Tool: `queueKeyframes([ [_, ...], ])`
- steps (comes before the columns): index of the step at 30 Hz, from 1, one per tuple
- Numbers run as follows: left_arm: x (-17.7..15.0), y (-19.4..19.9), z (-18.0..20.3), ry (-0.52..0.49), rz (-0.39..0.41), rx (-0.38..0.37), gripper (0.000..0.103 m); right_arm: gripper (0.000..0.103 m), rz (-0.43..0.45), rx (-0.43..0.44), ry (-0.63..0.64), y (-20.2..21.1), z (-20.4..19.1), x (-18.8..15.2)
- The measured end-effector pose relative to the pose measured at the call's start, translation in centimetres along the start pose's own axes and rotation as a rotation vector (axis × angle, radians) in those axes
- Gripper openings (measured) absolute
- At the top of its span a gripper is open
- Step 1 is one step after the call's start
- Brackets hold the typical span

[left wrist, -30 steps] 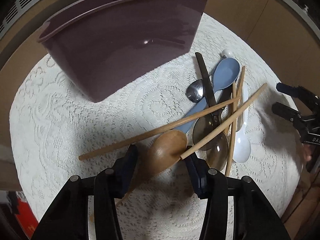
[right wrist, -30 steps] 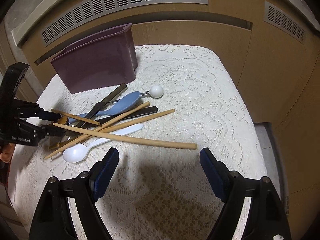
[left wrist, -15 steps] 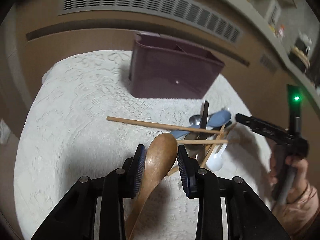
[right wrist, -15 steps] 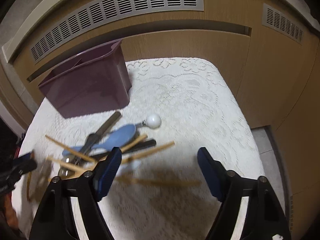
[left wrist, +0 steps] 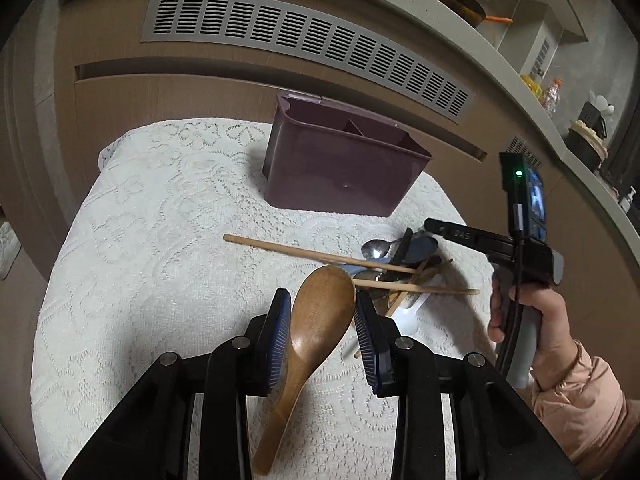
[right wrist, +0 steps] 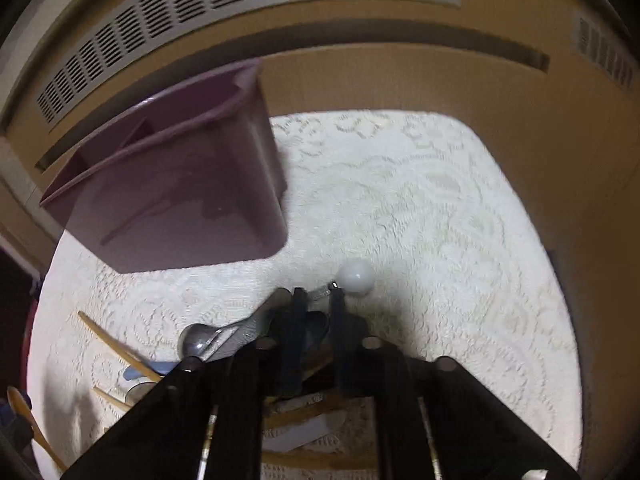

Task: Organize utensils
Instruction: 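Lift the wooden spoon with the left tool while the right tool grasps the white ball-handled spoon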

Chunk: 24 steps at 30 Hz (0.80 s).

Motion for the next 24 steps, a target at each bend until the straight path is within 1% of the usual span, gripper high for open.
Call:
queueKeyframes([
  [3,0.4,0.6,0.3,-0.003,0.019,-0.004,0.034,0.008,0.074,0.015,0.042,2.7,0.2,0.5],
  [4,0.5,0.9,0.4,-0.003,0.026,-0.009,0.034,0.008,0.083,0.027,0.045,3.3,0.3,0.8],
  [6,0.8,1.2,0.6,-0.006,0.036,-0.017,0.034,0.008,0.078,0.038,0.043,4.3,0.8,0.9],
  [8,1.0,1.5,0.8,-0.017,0.047,-0.012,0.034,0.009,0.05,0.06,0.017,4.2,1.6,0.9],
  [11,1.0,1.4,0.9,-0.028,0.052,0.002,0.034,0.015,0.005,0.042,-0.021,3.0,2.5,0.2],
  [13,0.9,1.4,0.7,-0.033,0.056,0.013,0.034,0.021,-0.032,0.046,-0.067,1.6,2.6,-0.5],
  [15,0.9,1.4,0.5,-0.045,0.063,0.027,0.034,0.034,-0.059,0.049,-0.134,0.3,2.9,-0.8],
  [16,0.9,1.4,0.4,-0.049,0.065,0.032,0.034,0.038,-0.064,0.042,-0.163,-0.1,3.0,-1.0],
  [17,1.0,1.4,0.2,-0.051,0.068,0.036,0.034,0.045,-0.068,0.028,-0.196,-0.7,3.0,-1.0],
  [18,1.0,1.4,-0.1,-0.048,0.07,0.036,0.034,0.047,-0.068,0.014,-0.221,-1.2,2.9,-0.9],
  [20,1.1,1.2,-0.5,-0.039,0.069,0.034,0.034,0.047,-0.066,-0.004,-0.238,-2.1,2.4,-0.6],
  [21,1.1,1.1,-0.8,-0.035,0.065,0.033,0.034,0.047,-0.054,-0.027,-0.227,-2.4,1.9,-0.4],
  [24,0.7,0.1,-1.5,-0.031,0.028,0.041,0.034,0.049,-0.05,-0.114,-0.135,-3.2,0.2,0.1],
])
Point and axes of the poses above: each gripper's, at about its wrist camera, not at the fingertips, and y roughly against the way its jaws point, z to its right, x to its top, the point moved 4 cm from there along -y, roughly the way its jaws point, and after that the axes turned 4 degrees about z, right-handed, at the moved point
